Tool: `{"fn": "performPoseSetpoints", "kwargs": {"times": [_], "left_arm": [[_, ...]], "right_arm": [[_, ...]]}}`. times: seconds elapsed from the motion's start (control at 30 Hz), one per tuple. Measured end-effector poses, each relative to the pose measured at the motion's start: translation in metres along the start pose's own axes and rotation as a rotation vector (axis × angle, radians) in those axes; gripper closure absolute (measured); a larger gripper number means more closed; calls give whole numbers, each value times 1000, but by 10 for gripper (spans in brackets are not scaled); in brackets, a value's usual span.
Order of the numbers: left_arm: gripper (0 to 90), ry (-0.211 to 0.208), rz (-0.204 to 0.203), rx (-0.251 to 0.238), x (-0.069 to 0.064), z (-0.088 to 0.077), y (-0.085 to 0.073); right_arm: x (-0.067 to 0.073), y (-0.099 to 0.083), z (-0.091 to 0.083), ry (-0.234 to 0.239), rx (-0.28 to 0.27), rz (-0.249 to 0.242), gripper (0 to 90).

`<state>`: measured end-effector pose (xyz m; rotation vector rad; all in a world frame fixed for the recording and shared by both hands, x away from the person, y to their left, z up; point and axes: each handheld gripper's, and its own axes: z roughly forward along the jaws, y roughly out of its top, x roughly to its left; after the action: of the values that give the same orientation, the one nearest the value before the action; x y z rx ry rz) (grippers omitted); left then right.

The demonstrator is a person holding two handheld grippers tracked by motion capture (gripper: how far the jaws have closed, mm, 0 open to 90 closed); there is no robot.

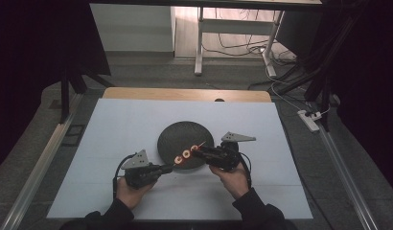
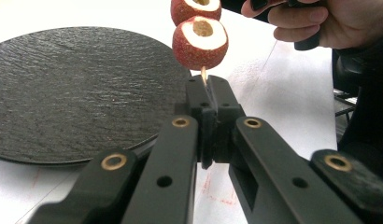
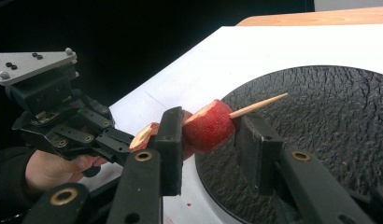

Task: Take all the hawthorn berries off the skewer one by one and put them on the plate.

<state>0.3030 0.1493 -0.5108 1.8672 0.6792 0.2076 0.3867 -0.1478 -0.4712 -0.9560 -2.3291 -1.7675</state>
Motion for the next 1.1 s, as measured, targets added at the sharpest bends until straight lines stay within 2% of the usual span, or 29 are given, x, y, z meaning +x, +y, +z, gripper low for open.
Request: {"fn": "performPoseSetpoints", "kwargs": {"times": [0.37,0.57,0.87,1.1], "left_arm": [[899,9,4,7,-2,-1,4],[899,4,-17,13,-3,-2,6],[900,7,-19,16,-4,-2,6],[900,9,-21,24,-3,0,5]], "right_arm": [[-1,1,-1,1,-4,10,642],[-3,1,0,6,-1,17,644],[-6,1,1,16,4,27,646],[-7,0,2,4,15,29,648]]}}
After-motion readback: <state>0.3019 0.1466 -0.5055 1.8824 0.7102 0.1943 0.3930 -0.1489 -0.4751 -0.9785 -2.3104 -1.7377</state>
